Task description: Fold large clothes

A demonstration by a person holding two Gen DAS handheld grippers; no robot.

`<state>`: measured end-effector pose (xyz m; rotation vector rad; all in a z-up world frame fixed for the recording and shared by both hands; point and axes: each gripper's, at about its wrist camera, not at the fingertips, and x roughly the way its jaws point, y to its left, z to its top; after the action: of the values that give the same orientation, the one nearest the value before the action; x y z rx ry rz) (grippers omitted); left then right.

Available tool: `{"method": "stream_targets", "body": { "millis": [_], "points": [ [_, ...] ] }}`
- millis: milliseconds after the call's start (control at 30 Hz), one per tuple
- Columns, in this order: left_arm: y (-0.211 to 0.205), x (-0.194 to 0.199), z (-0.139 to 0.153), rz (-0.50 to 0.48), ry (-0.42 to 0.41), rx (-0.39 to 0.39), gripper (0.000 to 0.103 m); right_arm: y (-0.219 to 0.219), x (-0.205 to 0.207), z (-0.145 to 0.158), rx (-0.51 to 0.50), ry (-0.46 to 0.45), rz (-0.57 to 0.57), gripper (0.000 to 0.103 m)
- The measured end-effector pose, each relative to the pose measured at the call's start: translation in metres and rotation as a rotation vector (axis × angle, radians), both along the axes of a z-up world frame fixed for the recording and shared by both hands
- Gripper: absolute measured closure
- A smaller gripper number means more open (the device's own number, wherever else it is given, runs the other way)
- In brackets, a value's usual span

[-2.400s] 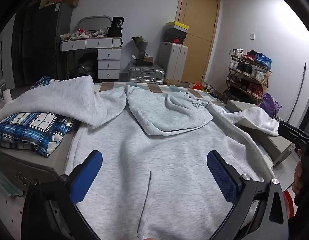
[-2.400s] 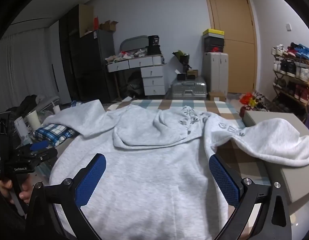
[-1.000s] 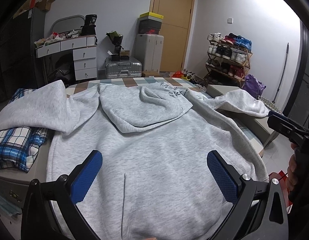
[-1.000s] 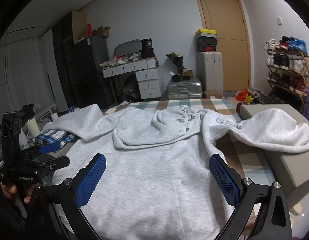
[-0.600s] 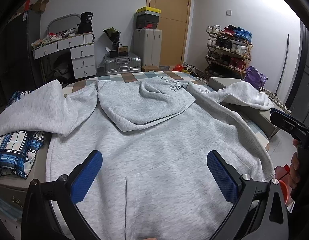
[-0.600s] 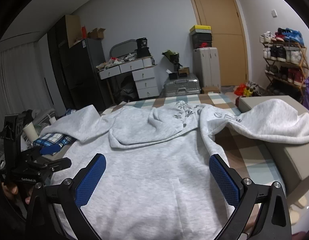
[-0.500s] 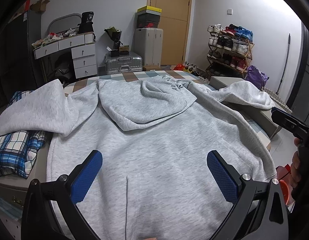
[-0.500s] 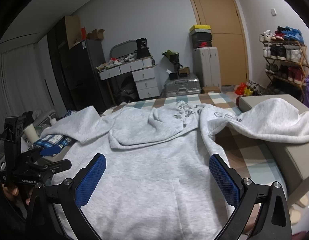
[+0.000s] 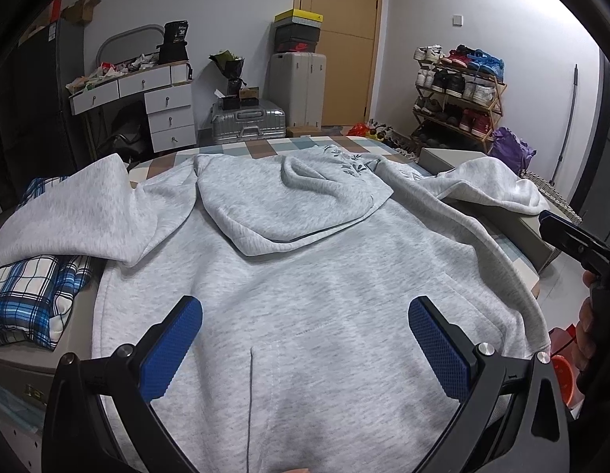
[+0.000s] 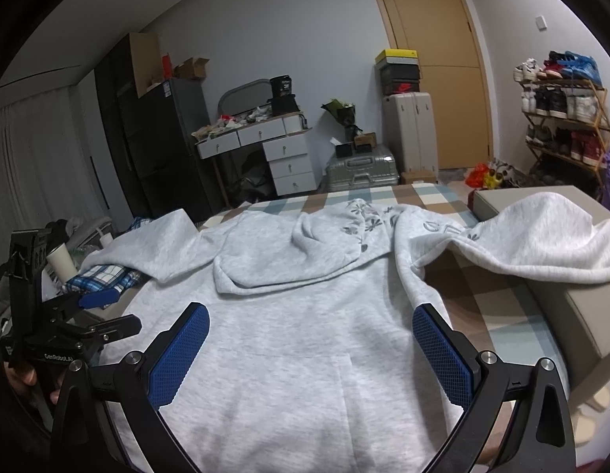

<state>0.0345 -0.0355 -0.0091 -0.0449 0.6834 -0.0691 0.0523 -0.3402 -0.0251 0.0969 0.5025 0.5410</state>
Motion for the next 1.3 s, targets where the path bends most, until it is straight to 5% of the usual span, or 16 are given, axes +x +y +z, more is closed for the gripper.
{"method": "stream_targets", "body": {
  "millis": [800,1200,1300],
  "points": [
    [0.02,0.015,0.002,0.044,-0.025,-0.05,0.001,-0.007,0.036,0.004,-0.047,0.012,-0.019,0.0],
    [0.028,0.04,-0.003,0.066,-0.024,-0.055,0.001,-0.158,0.096,0.016,-0.111,0.086,-0.592,0.0],
    [0.033,0.046,-0.009,0.083,-0.002,-0.083,0.001,-0.219,0.124,0.01,-0.081,0.174,-0.773,0.0]
  ]
}}
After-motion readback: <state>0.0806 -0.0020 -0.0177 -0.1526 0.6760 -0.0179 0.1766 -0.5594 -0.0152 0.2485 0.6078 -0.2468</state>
